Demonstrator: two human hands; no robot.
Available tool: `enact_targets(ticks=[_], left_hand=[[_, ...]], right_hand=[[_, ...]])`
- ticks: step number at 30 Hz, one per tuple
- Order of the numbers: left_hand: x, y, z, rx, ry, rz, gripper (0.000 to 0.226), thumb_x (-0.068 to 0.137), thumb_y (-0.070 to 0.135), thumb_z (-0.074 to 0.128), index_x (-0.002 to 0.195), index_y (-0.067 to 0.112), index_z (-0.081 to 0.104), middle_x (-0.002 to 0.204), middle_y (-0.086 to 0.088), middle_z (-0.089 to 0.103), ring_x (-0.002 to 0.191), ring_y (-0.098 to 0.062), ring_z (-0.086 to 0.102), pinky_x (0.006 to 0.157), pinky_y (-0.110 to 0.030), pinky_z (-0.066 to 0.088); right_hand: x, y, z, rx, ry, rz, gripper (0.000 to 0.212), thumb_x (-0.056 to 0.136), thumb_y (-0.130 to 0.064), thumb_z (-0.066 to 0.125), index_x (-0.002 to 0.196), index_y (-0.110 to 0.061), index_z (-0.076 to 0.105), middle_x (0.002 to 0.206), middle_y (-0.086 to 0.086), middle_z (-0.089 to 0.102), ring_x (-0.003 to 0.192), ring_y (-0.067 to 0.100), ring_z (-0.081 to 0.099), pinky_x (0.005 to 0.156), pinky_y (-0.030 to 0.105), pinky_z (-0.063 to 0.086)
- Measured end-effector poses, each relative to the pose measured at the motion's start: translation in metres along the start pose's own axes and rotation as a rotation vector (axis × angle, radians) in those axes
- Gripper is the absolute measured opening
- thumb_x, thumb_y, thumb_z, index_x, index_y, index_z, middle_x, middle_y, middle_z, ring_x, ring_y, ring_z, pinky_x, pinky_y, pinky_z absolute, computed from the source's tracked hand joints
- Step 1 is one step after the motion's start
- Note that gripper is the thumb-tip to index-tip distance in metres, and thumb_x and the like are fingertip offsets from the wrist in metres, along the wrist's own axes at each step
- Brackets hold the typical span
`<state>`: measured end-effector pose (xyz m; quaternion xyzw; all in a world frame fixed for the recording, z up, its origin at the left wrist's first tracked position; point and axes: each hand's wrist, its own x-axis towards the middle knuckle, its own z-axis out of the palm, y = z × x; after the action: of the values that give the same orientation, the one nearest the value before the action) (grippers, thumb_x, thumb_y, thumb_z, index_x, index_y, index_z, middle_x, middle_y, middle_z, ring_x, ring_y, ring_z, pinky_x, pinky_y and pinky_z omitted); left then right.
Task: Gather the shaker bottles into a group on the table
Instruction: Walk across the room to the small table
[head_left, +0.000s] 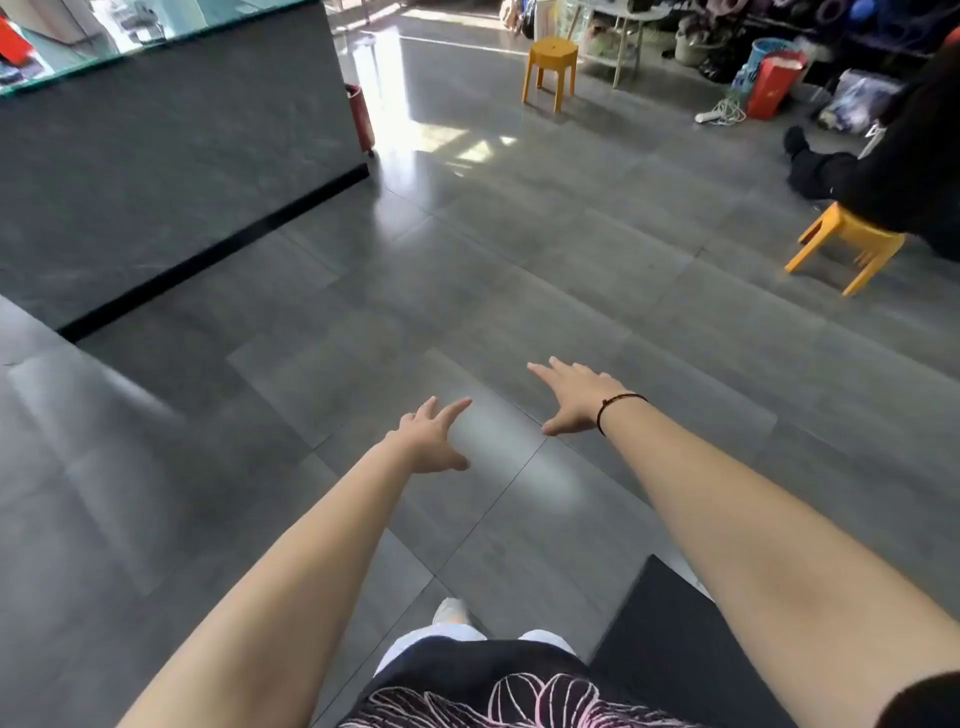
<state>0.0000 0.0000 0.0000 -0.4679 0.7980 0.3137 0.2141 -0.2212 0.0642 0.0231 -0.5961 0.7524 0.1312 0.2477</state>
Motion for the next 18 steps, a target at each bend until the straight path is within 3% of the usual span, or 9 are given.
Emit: enact_targets(ticks=[2, 8, 18], left_hand=[[0.010, 0.005, -0.009, 0.002, -0.009, -0.008, 0.092, 0.079, 0.044, 0.065, 0.145, 0.053, 0.002, 0.163, -0.001, -0.004, 0.148, -0.034, 0.004, 0.116, -0.053, 0.021], [0.086, 0.017, -0.050, 0.083, 0.002, 0.001, 0.090, 0.079, 0.048, 0.064, 0.146, 0.052, 0.004, 0.163, -0.001, -0.001, 0.148, -0.032, 0.006, 0.116, -0.052, 0.019], [0.271, 0.071, -0.219, 0.151, 0.043, 0.137, 0.087, 0.080, 0.045, 0.063, 0.148, 0.047, 0.009, 0.162, 0.001, 0.005, 0.148, -0.029, 0.010, 0.115, -0.047, 0.022]], right_hand=[[0.009, 0.005, -0.009, 0.004, -0.016, 0.011, 0.097, 0.078, -0.044, 0.067, 0.151, -0.039, 0.003, 0.163, -0.002, 0.005, 0.148, 0.026, 0.011, 0.117, 0.053, 0.019], [0.077, 0.038, -0.040, -0.028, -0.005, 0.029, 0.091, 0.078, -0.046, 0.065, 0.151, -0.039, 0.010, 0.162, -0.002, 0.013, 0.146, 0.024, 0.018, 0.115, 0.050, 0.023], [0.244, 0.100, -0.183, 0.006, 0.055, 0.051, 0.088, 0.080, -0.044, 0.065, 0.152, -0.033, 0.015, 0.161, -0.002, 0.019, 0.146, 0.021, 0.022, 0.114, 0.040, 0.028]])
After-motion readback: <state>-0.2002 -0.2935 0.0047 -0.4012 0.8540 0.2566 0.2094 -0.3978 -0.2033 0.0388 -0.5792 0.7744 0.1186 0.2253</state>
